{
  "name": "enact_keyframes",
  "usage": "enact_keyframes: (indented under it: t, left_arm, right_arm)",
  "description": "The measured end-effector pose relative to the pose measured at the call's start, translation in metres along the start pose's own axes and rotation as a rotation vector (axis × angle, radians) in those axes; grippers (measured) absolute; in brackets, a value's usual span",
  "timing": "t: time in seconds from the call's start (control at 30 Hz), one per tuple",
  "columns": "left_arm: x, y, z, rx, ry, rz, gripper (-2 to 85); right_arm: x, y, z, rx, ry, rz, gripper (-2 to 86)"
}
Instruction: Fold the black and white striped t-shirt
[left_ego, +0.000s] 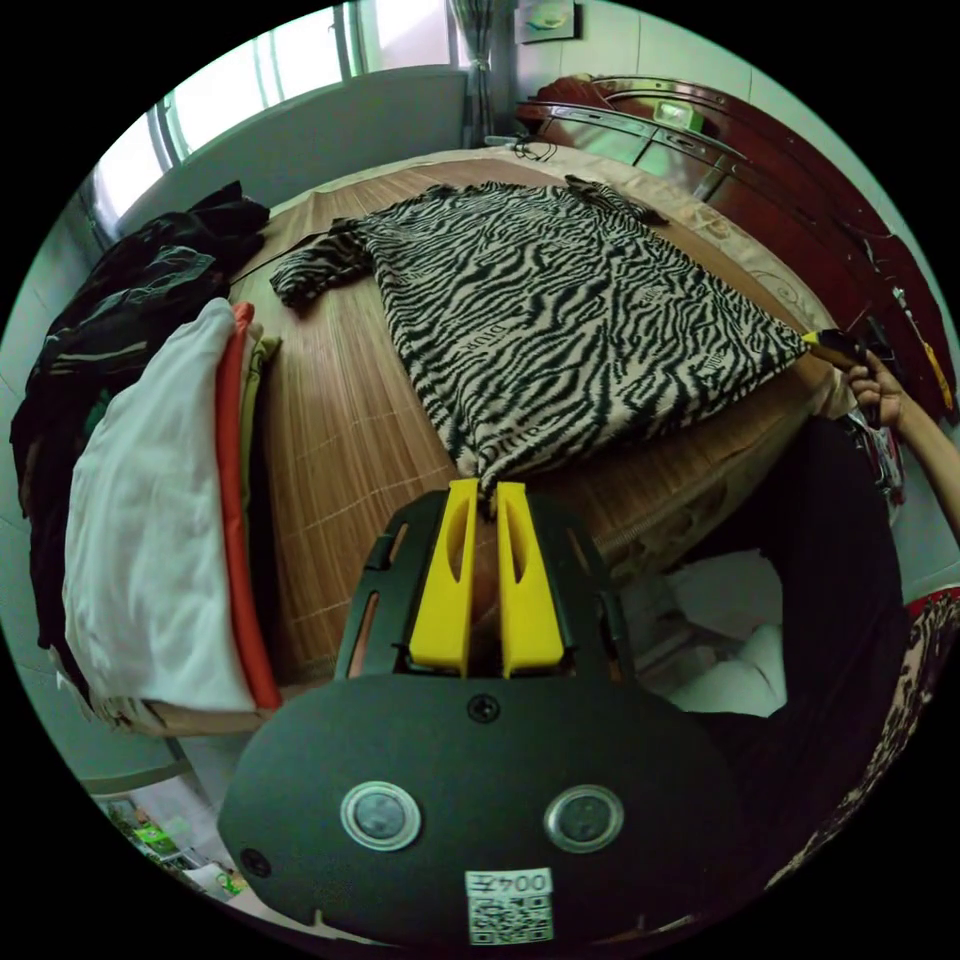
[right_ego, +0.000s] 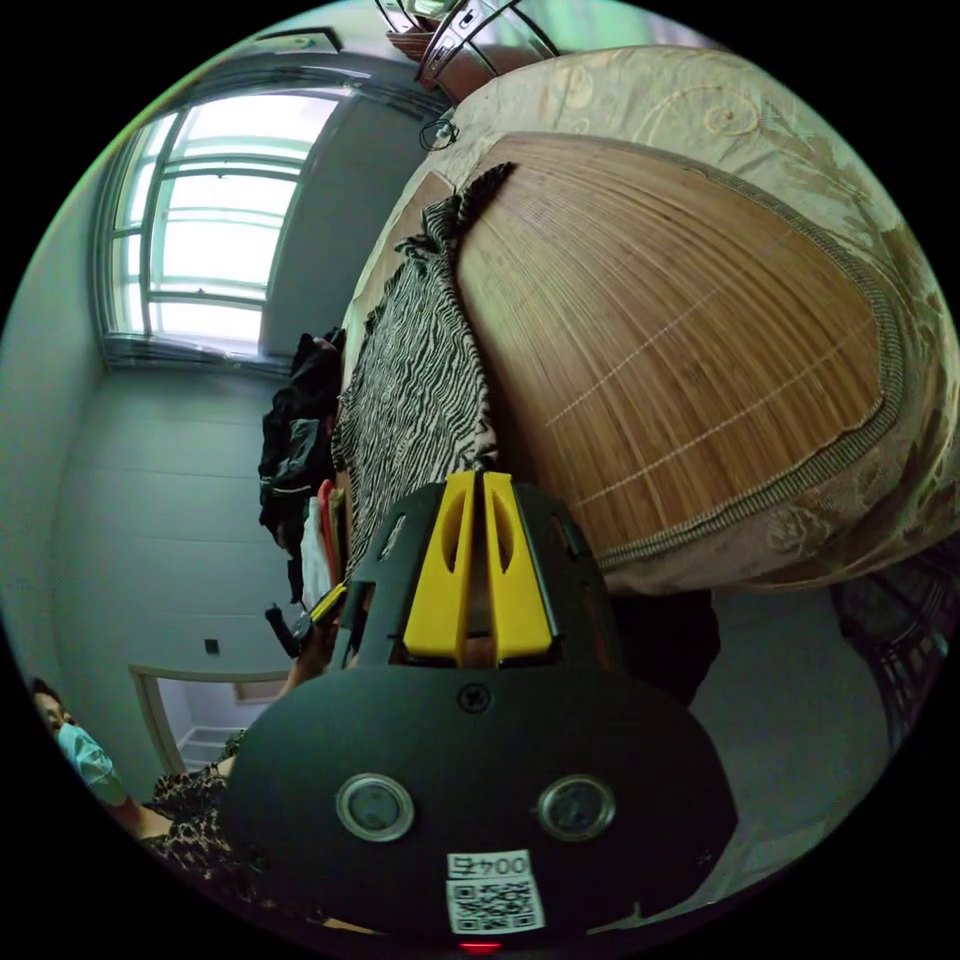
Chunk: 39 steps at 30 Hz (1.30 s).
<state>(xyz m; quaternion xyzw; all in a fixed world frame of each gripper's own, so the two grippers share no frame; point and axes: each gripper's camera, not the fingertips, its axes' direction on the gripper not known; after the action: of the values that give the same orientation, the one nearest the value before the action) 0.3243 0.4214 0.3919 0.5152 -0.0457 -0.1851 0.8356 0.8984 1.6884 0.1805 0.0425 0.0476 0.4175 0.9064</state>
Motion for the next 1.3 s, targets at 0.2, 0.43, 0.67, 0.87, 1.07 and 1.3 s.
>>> enact_keyframes:
  t: [0.2, 0.43, 0.67, 0.87, 1.07, 1.3]
  left_arm:
    - [0.052, 0.039, -0.01, -0.039, -0.019, 0.068, 1.9]
    - [0.087, 0.08, -0.031, -0.048, 0.027, 0.082, 2.1]
    - [0.106, 0.116, -0.057, -0.032, 0.073, 0.065, 2.0]
    - [0.126, 0.153, -0.076, -0.031, 0.117, 0.038, 2.3]
    - [0.155, 0.16, -0.073, -0.104, 0.047, 0.121, 2.8]
    - [0.165, 0.169, -0.091, -0.12, 0.052, 0.148, 6.9]
  right_arm:
    - [-0.029, 0.038, -0.009, -0.006, 0.057, -0.034, 1.5]
    - [-0.054, 0.085, -0.024, 0.002, 0.074, -0.04, 1.3]
    - [-0.089, 0.119, -0.03, -0.003, 0.098, -0.054, 1.4]
    - [-0.12, 0.14, -0.049, -0.016, 0.121, -0.061, 1.5]
    - [-0.159, 0.143, -0.054, -0.036, 0.14, -0.036, 1.6]
    - [-0.228, 0.136, -0.061, -0.096, 0.326, -0.134, 3.1]
